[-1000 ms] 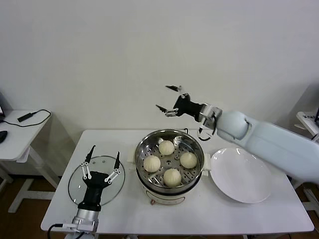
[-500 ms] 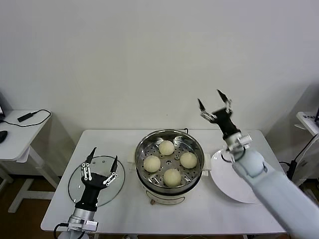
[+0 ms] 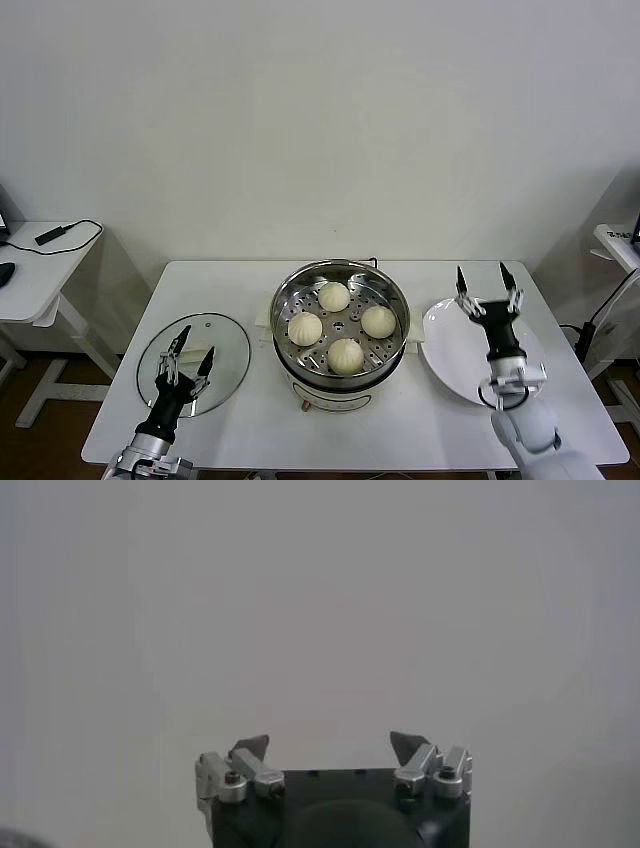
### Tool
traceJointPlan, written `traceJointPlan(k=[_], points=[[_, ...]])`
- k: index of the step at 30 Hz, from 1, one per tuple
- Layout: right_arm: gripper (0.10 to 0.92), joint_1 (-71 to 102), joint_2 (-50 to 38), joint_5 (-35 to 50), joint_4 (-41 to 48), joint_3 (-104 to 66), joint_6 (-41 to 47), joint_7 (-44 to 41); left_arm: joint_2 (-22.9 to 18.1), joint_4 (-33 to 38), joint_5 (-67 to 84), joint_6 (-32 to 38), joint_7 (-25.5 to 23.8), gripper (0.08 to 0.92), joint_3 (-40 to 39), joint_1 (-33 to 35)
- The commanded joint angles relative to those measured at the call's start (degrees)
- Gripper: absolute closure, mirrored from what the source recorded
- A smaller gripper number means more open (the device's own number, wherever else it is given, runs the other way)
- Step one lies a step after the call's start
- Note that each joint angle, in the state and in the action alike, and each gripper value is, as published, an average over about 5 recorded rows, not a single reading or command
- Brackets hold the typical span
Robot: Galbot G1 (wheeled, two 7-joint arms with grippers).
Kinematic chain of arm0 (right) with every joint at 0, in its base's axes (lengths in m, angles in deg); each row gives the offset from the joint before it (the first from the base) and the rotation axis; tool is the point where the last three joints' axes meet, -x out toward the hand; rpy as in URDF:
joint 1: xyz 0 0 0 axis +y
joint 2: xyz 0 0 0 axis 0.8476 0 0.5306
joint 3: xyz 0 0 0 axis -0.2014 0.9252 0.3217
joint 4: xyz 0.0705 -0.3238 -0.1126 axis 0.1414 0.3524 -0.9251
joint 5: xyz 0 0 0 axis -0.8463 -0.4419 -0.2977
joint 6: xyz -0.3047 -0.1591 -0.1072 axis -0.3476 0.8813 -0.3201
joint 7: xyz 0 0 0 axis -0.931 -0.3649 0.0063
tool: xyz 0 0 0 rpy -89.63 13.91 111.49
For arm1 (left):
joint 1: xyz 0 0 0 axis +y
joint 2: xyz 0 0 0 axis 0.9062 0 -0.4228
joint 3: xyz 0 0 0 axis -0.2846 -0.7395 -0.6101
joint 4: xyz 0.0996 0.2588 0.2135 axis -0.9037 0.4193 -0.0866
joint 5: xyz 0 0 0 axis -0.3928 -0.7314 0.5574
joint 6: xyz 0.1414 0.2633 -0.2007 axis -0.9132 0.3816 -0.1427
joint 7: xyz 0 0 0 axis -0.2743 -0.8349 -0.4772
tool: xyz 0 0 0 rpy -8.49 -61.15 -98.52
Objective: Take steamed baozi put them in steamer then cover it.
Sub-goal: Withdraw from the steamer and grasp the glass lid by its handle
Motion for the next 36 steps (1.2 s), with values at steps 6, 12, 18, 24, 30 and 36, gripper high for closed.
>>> traceJointPlan(k=[6, 12, 18, 24, 30, 36], points=[[0.203, 9.9, 5.7, -3.1, 0.1, -6.7, -1.7, 0.2, 0.7, -8.9, -15.7, -10.0, 2.5, 0.177, 0.4, -1.5], [0.203, 9.8, 6.7, -4.1, 1.1, -6.5, -1.7, 0.4, 0.7, -10.1, -15.8, -10.3, 2.9, 0.177, -0.8, -3.1], [0.203, 9.8, 7.2, -4.9, 1.5, -6.4, -1.7, 0.8, 0.7, -12.3, -15.8, -11.3, 3.3, 0.177, -1.8, -5.9], [0.203, 9.9, 7.3, -5.1, 1.6, -6.4, -1.7, 0.8, 0.9, -14.2, -15.9, -11.8, 2.9, 0.177, -2.5, -8.2], [0.203, 9.9, 7.4, -5.3, 1.5, -6.5, -1.7, 0.8, 0.6, -15.6, -16.2, -12.3, 2.9, 0.177, -3.0, -9.7], [0.203, 10.0, 7.4, -5.4, 1.5, -6.8, -1.7, 0.9, 0.5, -16.0, -16.3, -13.1, 2.7, 0.177, -3.4, -10.8]])
